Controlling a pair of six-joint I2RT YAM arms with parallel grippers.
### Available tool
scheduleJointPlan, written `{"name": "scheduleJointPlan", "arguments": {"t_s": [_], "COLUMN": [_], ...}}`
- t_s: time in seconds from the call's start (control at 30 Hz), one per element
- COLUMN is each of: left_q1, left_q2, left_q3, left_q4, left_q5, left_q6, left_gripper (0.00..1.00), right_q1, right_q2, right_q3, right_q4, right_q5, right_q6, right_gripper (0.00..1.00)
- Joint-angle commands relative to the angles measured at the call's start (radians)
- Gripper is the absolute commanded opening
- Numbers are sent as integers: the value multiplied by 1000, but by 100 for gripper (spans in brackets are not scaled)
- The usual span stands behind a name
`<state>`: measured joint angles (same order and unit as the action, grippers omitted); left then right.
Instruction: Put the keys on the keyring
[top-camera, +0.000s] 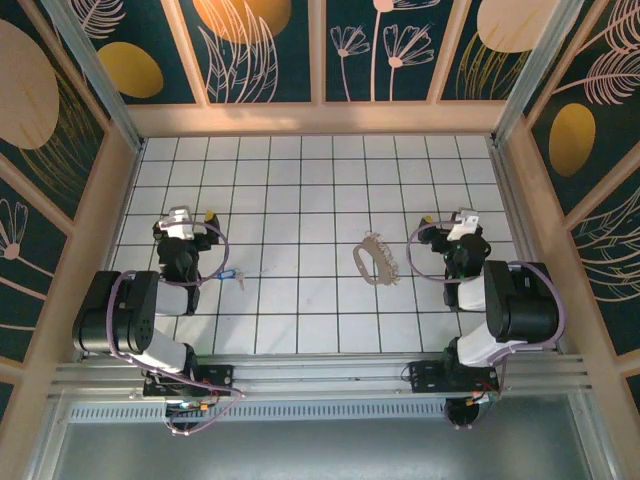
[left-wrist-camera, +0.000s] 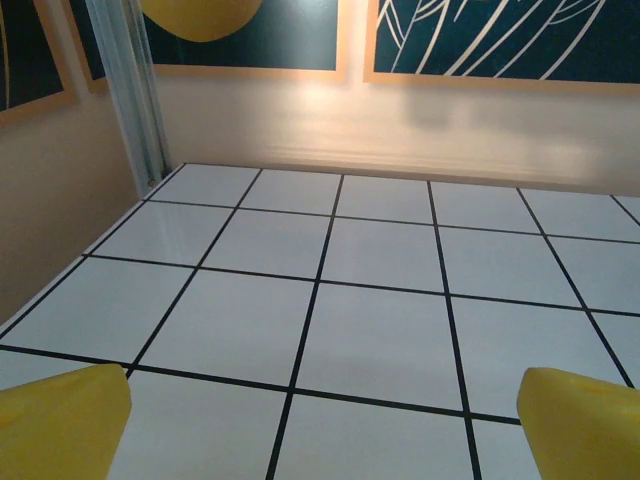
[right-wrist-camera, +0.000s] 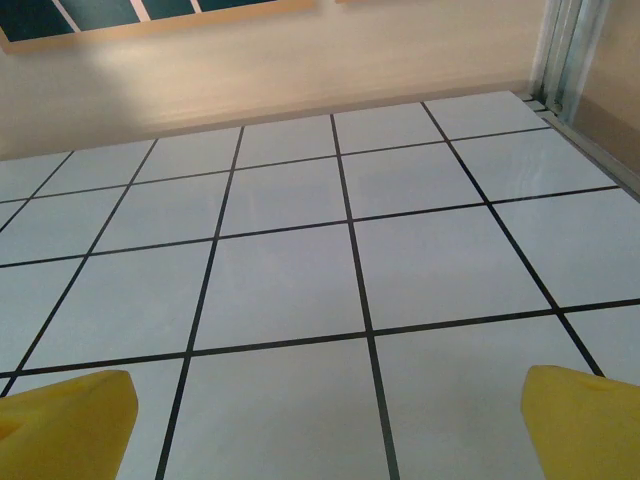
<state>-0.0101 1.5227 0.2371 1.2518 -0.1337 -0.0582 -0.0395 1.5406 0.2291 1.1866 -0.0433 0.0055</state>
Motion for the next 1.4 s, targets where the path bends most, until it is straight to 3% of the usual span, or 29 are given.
{"name": "scheduleJointPlan", "arguments": {"t_s": [0.0,0.5,0.63,0.8,0.97,1.13,1.37], "left_q1": [5,6,5,6,6,6,4], "left_q2": [-1,-7,-72,-172,-247,-346,-476], "left_q3": [7,0,-5,37,21,76,153], "left_q4": [8,17,-28,-218,-253,-392,-538], "left_q5": [17,18,13,5,5,3,50], "left_q6": [-17,-17,-18,-26,-71,-156,-401], "left_gripper": [99,99,99,99,99,99,99], "right_q1": [1,-8,-8,-6,-7,-35,-33], "right_q2": [-2,-3,-37,-174,-296,-355,-391], "right_q3": [15,14,25,69,114,256,306], "right_q4": [38,39,1,-183,-342,-678,-832], "right_q5": [2,-17,-30,18,79,184,-19], "right_q6": [4,10,5,19,106,425,490], "right_gripper": [99,99,99,99,99,99,97]}}
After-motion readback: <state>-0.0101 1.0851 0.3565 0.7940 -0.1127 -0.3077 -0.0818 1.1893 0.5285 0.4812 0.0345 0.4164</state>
